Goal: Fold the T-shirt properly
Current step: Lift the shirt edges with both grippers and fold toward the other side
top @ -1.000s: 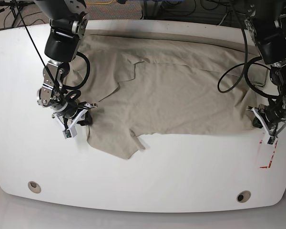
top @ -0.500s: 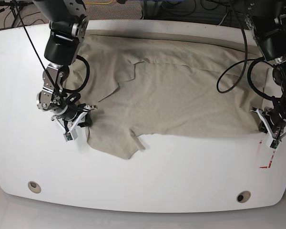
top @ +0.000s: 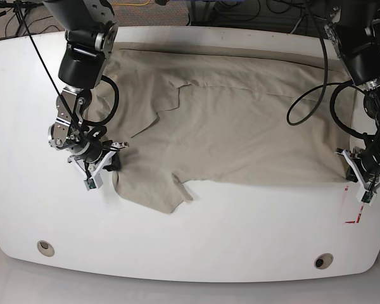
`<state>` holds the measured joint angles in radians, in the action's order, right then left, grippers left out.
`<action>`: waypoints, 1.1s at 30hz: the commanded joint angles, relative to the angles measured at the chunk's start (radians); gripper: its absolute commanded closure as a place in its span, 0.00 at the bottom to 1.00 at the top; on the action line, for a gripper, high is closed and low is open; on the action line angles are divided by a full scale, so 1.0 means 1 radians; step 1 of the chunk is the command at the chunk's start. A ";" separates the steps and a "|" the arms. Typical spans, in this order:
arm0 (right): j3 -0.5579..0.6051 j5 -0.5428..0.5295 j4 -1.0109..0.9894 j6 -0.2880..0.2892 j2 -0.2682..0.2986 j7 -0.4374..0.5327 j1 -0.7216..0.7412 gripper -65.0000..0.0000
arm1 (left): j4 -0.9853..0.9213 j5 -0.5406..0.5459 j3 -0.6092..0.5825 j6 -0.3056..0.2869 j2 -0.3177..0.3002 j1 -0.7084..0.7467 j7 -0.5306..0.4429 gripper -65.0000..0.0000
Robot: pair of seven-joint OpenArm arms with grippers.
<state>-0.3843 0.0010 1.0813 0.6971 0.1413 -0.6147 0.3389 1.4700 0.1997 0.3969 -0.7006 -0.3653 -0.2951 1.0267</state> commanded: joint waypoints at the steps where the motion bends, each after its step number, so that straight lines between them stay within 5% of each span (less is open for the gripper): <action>1: 0.000 -0.012 0.070 0.001 0.013 0.025 0.030 0.99 | 0.039 0.010 0.023 0.002 -0.016 -0.039 -0.027 0.97; 33: 0.000 -0.022 0.748 0.001 0.008 -0.270 -0.251 0.95 | 0.153 0.014 0.029 0.002 -0.019 0.113 -0.021 0.97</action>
<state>-0.3820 -0.0113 1.7905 0.6971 0.1413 -0.9020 0.0917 1.6054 0.2096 0.4198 -0.7002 -0.3668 -0.1734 1.0229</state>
